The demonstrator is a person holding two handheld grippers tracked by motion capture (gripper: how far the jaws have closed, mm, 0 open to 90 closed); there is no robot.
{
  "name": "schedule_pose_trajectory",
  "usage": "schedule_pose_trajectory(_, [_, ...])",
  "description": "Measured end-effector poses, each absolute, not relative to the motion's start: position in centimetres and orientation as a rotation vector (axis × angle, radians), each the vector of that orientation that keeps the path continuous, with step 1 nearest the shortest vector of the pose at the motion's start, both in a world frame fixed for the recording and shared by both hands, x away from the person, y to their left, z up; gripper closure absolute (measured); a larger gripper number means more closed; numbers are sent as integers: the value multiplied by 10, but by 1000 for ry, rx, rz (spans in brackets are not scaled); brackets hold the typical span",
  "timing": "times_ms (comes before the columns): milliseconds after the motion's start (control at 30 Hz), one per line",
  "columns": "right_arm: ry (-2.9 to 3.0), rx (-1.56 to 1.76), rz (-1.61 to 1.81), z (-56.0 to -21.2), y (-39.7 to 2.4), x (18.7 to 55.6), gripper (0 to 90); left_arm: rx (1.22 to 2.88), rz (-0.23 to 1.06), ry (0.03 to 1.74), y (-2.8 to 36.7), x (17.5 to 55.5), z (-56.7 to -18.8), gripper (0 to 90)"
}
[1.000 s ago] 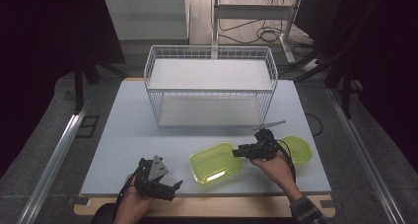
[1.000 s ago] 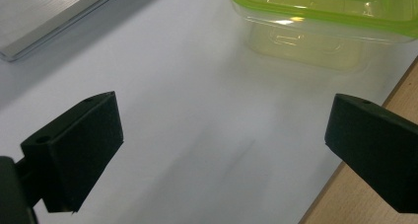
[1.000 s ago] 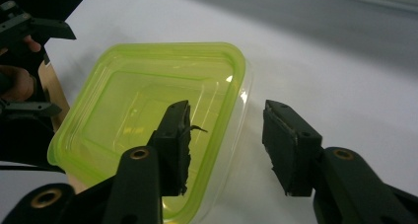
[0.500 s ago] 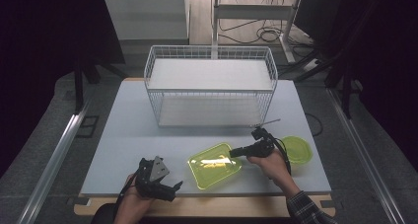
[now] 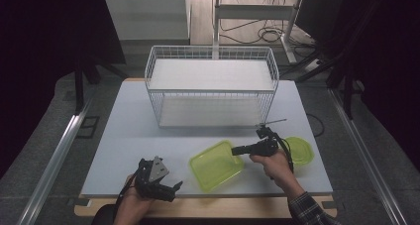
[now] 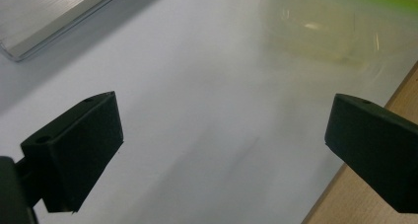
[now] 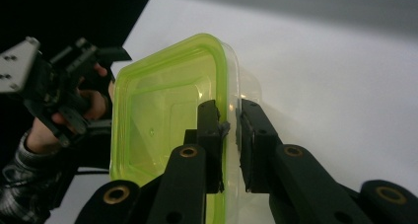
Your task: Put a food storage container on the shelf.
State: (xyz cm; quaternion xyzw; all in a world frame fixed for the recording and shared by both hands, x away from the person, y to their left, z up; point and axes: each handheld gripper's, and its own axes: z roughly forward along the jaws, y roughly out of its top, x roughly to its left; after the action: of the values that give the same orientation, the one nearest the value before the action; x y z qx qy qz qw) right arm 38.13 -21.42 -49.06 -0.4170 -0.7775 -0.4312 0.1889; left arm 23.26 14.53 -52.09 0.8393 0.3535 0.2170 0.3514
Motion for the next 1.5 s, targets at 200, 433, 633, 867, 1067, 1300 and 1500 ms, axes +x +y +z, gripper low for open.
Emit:
schedule_pose_trajectory(200, [-2149,-1202,-1273,-480,-221,381,802,2181,566,920,146,233,-521,10])
schedule_pose_trajectory(433, [-2148,-1215,-1341,-463,-225,380,803,2181,567,922,146,233,-521,10])
schedule_pose_trajectory(633, [-2134,-1207,-1401,-447,-227,382,803,2189,570,918,145,233,-522,9])
schedule_pose_trajectory(867, [-2113,-1207,-1442,-435,-227,385,803,2189,570,917,145,233,-521,9])
schedule_pose_trajectory(1067, [-2085,-1205,-1488,-416,-224,390,803,2189,571,917,145,232,-521,10])
schedule_pose_trajectory(1300, [-2074,-1193,-1546,-394,-221,396,803,2192,573,913,145,232,-521,10])
schedule_pose_trajectory(1500, [-2070,-1203,-1598,-373,-220,403,803,2192,572,913,145,232,-521,10])
